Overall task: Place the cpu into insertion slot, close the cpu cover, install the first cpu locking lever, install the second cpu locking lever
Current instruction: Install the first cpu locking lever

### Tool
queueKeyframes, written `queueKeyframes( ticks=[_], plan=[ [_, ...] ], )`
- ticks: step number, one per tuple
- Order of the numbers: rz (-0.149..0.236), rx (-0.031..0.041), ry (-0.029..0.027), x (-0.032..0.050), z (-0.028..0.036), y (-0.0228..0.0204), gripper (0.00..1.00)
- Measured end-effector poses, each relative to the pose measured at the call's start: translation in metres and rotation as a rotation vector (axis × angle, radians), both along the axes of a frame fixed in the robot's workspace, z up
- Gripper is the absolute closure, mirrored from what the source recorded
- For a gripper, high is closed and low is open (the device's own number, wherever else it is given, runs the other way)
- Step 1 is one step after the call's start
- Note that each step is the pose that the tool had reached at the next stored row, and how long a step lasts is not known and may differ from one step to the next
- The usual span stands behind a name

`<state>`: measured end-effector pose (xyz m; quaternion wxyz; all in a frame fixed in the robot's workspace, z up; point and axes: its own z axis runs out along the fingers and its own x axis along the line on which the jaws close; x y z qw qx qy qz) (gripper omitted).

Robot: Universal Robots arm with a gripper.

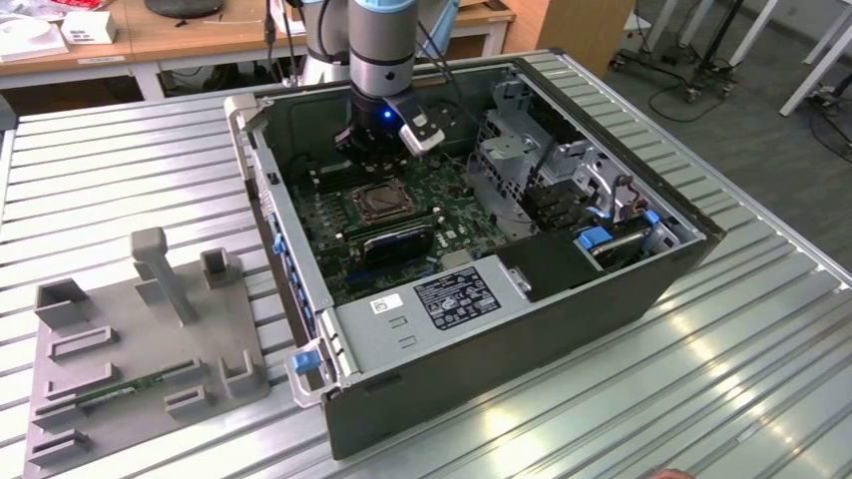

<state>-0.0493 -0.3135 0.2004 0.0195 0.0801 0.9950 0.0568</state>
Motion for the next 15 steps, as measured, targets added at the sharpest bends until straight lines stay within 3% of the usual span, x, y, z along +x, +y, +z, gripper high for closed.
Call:
queueKeyframes(
  ticks=[11,15],
  plan=[
    [-0.001,0.0000,-0.0001,-0.0001,0.0019,0.0073,0.89],
    [-0.001,0.0000,-0.0001,-0.0001,0.0019,0.0080,0.89]
  ],
)
